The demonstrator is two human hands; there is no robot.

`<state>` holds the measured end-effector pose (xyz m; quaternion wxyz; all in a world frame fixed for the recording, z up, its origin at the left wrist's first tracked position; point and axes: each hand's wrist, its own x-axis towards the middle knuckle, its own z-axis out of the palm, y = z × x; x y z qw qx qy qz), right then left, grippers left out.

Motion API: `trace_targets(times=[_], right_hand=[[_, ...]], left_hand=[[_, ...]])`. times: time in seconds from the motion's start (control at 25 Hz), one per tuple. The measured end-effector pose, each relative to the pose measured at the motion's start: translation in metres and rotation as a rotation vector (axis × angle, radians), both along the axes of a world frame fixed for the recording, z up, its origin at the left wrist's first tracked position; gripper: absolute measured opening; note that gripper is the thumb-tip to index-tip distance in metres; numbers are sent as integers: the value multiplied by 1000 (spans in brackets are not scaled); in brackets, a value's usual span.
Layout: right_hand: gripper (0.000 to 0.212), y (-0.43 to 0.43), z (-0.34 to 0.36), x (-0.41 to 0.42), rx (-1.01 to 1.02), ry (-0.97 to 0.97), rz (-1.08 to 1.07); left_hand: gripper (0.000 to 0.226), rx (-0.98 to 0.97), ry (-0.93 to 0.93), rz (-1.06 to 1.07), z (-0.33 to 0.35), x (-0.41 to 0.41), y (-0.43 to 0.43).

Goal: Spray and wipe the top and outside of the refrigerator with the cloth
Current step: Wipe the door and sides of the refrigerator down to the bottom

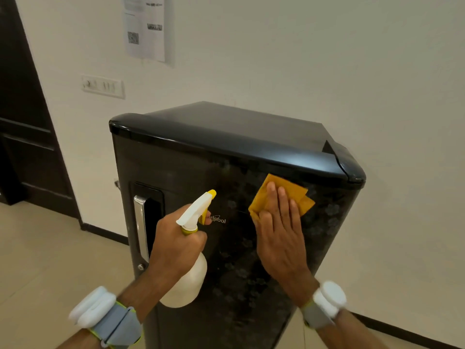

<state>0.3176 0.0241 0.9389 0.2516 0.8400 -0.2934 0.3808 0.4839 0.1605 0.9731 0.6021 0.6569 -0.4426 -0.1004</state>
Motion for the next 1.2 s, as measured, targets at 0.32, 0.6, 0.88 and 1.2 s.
trace_targets(times=[0.32,0.6,0.88,1.2], right_hand=[[48,6,-7,44,-141,430,64],[45,22,36,144,-140,349,86],[31,27,27,125,-50,211,52],[57,37,5,180,-105,442,50]], left_hand=[[41,21,7,72,6,51,11],[39,18,-2,63,11,101,17],[41,47,63,56,9,134,28],[28,91,20,110,14,177,39]])
